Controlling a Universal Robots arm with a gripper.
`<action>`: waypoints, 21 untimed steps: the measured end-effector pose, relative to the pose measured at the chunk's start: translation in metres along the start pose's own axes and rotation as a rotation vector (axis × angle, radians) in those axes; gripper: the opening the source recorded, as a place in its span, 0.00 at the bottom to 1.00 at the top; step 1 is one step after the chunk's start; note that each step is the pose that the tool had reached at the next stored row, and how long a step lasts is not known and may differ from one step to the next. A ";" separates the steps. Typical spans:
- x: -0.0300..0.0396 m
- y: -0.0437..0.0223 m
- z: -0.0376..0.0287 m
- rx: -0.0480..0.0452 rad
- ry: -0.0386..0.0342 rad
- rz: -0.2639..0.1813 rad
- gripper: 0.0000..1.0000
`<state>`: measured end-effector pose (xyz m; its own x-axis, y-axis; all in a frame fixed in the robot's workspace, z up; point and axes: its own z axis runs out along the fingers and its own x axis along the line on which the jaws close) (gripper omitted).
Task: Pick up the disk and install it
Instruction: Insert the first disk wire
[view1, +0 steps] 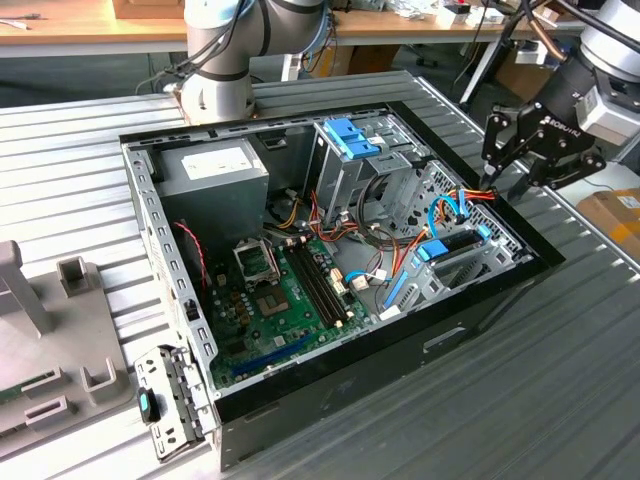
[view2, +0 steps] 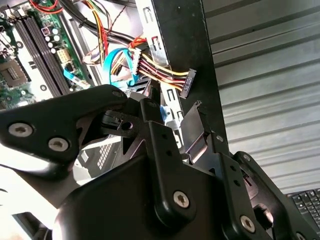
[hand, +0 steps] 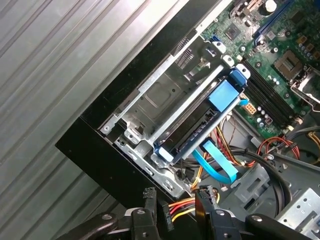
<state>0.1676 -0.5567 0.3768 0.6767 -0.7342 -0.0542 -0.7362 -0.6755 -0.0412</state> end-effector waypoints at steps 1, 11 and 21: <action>0.0008 -0.0007 0.0011 0.0000 0.0001 0.000 0.44; 0.0105 -0.0058 0.0100 0.0000 0.0001 0.000 0.44; 0.0107 -0.0056 0.0142 0.0000 0.0001 0.000 0.36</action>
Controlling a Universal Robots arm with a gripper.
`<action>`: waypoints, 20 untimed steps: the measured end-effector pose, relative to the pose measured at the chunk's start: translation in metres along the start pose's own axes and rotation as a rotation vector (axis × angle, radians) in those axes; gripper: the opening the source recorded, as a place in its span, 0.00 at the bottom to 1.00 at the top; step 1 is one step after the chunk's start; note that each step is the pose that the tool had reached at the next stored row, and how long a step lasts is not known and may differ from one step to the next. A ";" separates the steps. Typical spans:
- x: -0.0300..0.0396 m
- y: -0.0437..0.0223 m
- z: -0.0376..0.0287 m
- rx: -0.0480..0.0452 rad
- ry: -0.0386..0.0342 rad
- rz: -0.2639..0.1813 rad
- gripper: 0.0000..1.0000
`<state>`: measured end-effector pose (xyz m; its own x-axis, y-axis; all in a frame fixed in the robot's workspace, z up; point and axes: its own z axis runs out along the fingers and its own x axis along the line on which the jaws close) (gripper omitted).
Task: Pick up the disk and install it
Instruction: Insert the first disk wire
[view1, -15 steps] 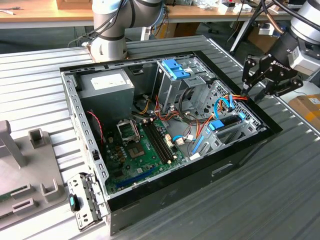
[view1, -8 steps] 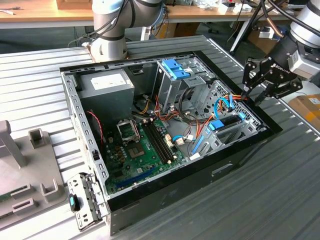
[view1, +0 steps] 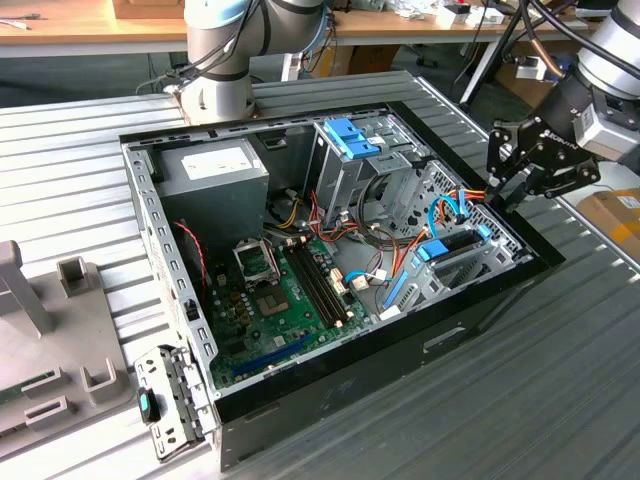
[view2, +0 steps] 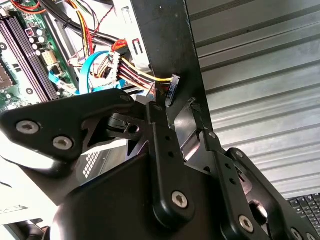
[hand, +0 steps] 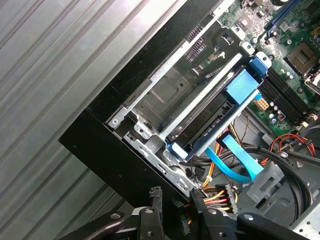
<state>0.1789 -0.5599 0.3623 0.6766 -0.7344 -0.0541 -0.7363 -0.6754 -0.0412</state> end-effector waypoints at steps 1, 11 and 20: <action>0.0000 0.0000 -0.0001 0.0000 0.0000 0.000 0.36; -0.0016 0.0013 -0.0042 0.0002 0.0002 0.000 0.36; -0.0016 0.0014 -0.0032 0.0001 0.0003 0.000 0.27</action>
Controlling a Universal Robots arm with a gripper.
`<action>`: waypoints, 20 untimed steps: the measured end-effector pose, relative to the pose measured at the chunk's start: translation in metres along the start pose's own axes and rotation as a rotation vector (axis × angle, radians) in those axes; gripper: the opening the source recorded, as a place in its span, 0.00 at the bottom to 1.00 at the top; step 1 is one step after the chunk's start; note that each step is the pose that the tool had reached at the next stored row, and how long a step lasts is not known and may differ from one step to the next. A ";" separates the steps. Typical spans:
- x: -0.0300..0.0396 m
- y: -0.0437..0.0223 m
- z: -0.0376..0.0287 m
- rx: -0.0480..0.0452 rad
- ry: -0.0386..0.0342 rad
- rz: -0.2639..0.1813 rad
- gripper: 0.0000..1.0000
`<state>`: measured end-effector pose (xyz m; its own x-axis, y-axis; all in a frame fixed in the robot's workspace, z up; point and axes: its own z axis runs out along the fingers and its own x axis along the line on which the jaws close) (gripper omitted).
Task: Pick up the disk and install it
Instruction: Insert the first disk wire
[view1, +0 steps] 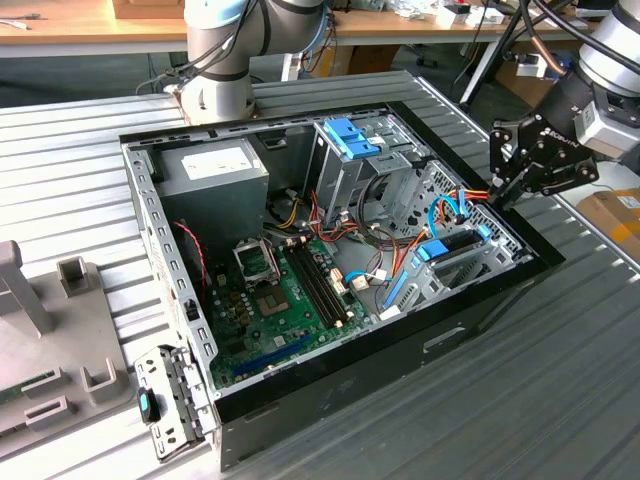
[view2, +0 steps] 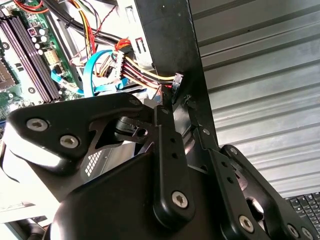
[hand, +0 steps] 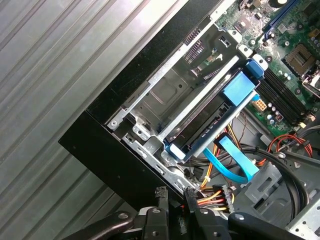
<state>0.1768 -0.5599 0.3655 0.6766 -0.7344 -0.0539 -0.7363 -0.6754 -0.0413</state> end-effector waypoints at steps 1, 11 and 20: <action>0.0000 0.0000 0.0001 0.0000 0.0000 0.000 0.27; 0.0000 0.0000 0.0007 0.0000 0.0000 0.000 0.18; -0.0004 -0.0003 -0.0063 0.0003 -0.0003 0.000 0.17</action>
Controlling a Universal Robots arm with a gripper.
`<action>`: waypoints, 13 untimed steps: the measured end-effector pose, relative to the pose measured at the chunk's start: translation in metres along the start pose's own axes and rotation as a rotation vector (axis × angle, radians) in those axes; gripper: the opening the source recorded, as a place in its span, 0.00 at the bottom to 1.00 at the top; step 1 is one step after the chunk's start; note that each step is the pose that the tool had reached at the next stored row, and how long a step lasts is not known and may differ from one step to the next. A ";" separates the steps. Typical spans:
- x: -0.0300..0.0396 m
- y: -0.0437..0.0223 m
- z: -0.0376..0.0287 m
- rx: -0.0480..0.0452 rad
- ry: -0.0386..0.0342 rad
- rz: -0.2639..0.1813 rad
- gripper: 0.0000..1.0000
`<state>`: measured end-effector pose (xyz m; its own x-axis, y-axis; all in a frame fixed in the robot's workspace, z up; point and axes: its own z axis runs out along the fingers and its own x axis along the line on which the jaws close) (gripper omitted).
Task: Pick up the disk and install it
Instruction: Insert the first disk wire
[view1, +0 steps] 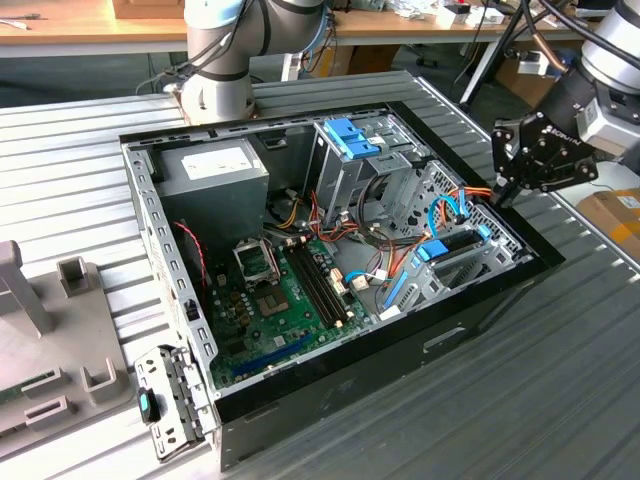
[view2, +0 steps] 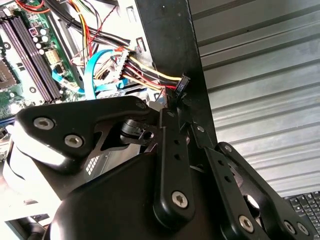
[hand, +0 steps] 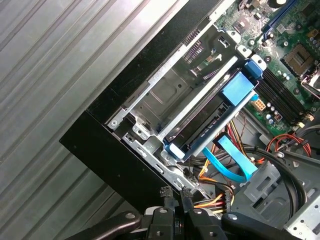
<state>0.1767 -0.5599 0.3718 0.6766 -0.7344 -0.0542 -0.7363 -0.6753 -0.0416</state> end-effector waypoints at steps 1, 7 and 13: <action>-0.0001 -0.0001 -0.0019 0.0003 -0.0003 0.000 0.17; -0.0003 -0.0002 -0.0047 0.0004 -0.0003 0.000 0.17; -0.0003 -0.0002 -0.0049 0.0004 -0.0003 0.000 0.16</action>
<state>0.1768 -0.5599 0.3767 0.6766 -0.7343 -0.0544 -0.7363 -0.6754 -0.0420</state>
